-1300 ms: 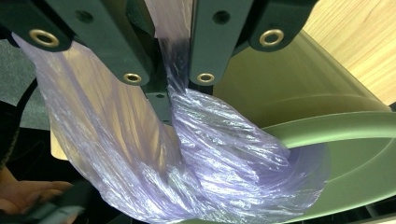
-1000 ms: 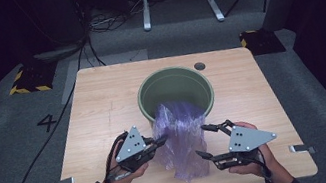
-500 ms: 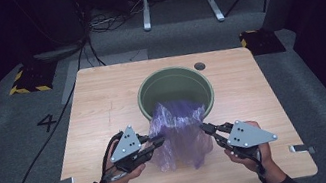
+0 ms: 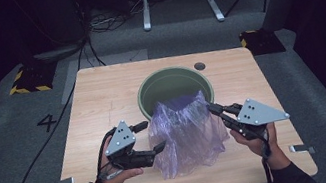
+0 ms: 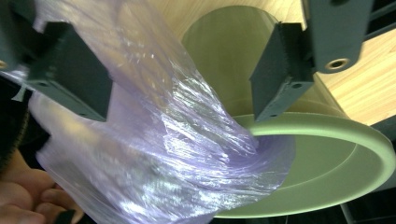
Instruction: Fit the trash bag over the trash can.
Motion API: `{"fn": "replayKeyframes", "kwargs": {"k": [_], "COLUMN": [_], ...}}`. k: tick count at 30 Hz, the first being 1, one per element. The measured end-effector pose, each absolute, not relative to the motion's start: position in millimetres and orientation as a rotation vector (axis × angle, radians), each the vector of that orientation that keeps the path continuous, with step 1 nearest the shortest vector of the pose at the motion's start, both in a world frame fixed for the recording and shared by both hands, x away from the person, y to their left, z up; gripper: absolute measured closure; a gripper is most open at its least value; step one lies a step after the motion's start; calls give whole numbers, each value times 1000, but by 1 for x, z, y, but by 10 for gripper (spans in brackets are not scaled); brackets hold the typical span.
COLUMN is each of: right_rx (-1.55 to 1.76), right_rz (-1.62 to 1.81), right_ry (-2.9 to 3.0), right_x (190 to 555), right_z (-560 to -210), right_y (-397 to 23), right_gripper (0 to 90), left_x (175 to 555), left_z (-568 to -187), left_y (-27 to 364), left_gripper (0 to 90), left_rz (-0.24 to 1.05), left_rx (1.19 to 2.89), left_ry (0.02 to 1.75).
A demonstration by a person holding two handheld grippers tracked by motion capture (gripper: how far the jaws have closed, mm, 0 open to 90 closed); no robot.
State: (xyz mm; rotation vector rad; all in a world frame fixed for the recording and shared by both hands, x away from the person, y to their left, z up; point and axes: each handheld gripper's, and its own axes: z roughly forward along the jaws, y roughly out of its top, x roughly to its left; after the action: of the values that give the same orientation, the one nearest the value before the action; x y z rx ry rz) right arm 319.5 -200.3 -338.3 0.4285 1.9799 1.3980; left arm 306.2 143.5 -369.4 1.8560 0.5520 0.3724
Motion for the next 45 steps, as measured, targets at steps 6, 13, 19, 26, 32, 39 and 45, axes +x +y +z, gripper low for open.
{"fn": "replayKeyframes", "kwargs": {"k": [6, 13, 19, 26, 32, 39, 45], "right_rx": [480, 510, 528, 539, 559, 561, 566], "right_rz": [1397, 1372, 1357, 1347, 1357, 1351, 1350], "right_ry": [2006, 2047, 2059, 2075, 2111, 2121, 2113], "right_x": [337, 351, 359, 366, 374, 376, 374], "right_z": [-334, -335, -334, -333, -334, -335, -336], "right_y": [-208, -209, -208, -206, -204, -203, -207], "right_gripper": [900, 900, 900, 900, 900, 875, 846], "left_x": [301, 294, 294, 289, 293, 299, 300], "left_z": [-370, -374, -375, -369, -367, -368, -365], "left_y": [150, 150, 143, 131, 115, 104, 103], "left_gripper": [183, 149, 156, 154, 159, 459, 771], "left_rz": [384, 331, 378, 386, 376, 436, 459], "left_rx": [1861, 1902, 1908, 1889, 1916, 1917, 1919], "left_ry": [544, 427, 448, 394, 358, 378, 341]}}
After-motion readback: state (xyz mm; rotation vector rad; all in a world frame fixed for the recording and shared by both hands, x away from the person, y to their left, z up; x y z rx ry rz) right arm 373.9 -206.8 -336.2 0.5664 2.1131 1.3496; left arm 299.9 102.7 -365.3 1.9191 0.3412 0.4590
